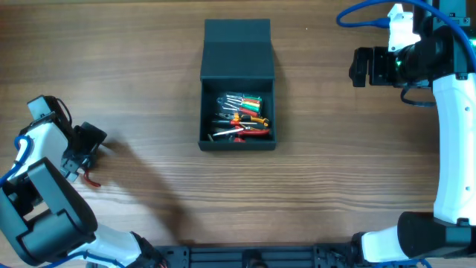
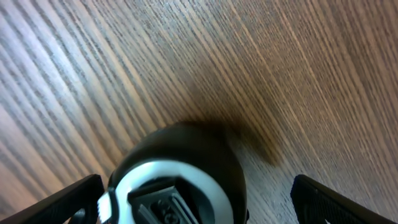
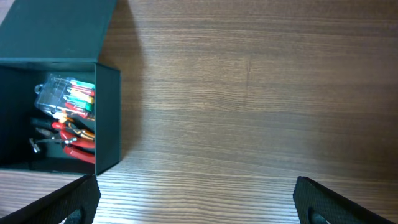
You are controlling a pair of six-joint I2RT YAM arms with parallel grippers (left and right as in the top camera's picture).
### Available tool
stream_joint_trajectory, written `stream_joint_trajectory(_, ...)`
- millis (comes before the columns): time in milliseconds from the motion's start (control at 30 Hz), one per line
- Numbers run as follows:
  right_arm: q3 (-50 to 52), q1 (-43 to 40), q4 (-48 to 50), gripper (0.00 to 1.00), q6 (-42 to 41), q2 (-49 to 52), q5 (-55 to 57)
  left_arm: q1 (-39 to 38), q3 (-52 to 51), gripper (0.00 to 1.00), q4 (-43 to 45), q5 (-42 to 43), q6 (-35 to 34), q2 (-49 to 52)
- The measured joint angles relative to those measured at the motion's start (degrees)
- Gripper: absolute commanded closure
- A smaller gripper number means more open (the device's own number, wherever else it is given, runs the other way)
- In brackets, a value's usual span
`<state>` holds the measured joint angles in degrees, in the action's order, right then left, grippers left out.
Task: Pack container
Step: 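Grasp the tape measure with the left gripper and lift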
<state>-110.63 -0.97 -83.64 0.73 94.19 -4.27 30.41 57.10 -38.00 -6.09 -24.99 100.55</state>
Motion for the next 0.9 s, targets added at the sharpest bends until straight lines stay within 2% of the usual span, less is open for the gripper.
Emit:
stream_joint_trajectory(600,0.0,0.0,-0.2,0.0,-0.02,0.0,0.0,0.0,0.07,0.0,2.25,0.24,-0.02,2.32)
stream_joint_trajectory(700,0.0,0.0,-0.31,0.0,0.0,0.0,0.0,0.0,0.13,0.07,2.1,0.35,-0.15,2.32)
stream_joint_trajectory(800,0.0,0.0,-0.61,0.0,-0.02,0.0,0.0,0.0,0.24,0.19,2.01,0.72,-0.44,2.45)
stream_joint_trajectory(900,0.0,0.0,-0.7,0.0,-0.02,0.0,0.0,0.0,0.37,0.27,1.77,0.85,-0.79,2.54)
